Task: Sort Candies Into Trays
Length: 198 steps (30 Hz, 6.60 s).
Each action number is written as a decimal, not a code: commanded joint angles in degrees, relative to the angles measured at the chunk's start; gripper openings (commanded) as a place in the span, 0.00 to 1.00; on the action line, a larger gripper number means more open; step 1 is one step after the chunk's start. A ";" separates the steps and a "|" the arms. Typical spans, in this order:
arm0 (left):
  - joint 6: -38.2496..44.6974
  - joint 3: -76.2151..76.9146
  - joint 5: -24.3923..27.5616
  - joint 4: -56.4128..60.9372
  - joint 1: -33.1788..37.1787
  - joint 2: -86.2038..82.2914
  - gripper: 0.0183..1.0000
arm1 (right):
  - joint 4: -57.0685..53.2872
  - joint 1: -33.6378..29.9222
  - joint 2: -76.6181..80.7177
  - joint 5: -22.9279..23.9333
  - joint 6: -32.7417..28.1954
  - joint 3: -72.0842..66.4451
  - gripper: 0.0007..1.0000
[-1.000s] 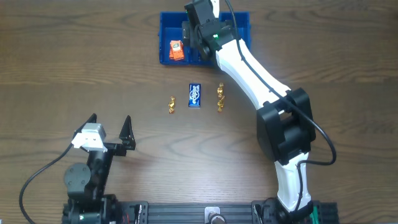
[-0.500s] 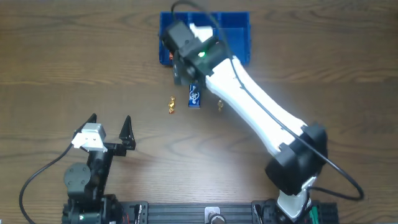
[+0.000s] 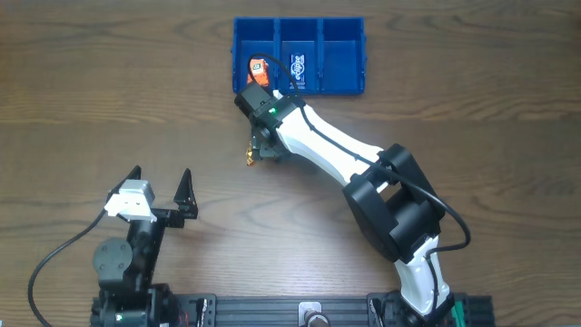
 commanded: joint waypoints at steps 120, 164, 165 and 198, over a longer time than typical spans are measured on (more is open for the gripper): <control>0.39 -1.18 1.40 -1.77 -0.24 -0.28 1.00 | -3.08 6.73 14.53 -2.40 4.11 16.52 0.68; 0.39 -1.18 1.40 -1.77 -0.24 -0.28 1.00 | 13.70 -19.43 1.05 10.97 -21.59 17.33 0.11; 0.39 -1.18 1.40 -1.77 -0.24 -0.28 1.00 | 14.12 -19.85 1.46 10.95 -21.40 17.33 0.11; 0.39 -1.18 1.40 -1.77 -0.24 -0.28 1.00 | -7.19 -8.41 -18.80 1.31 -9.31 -1.84 0.77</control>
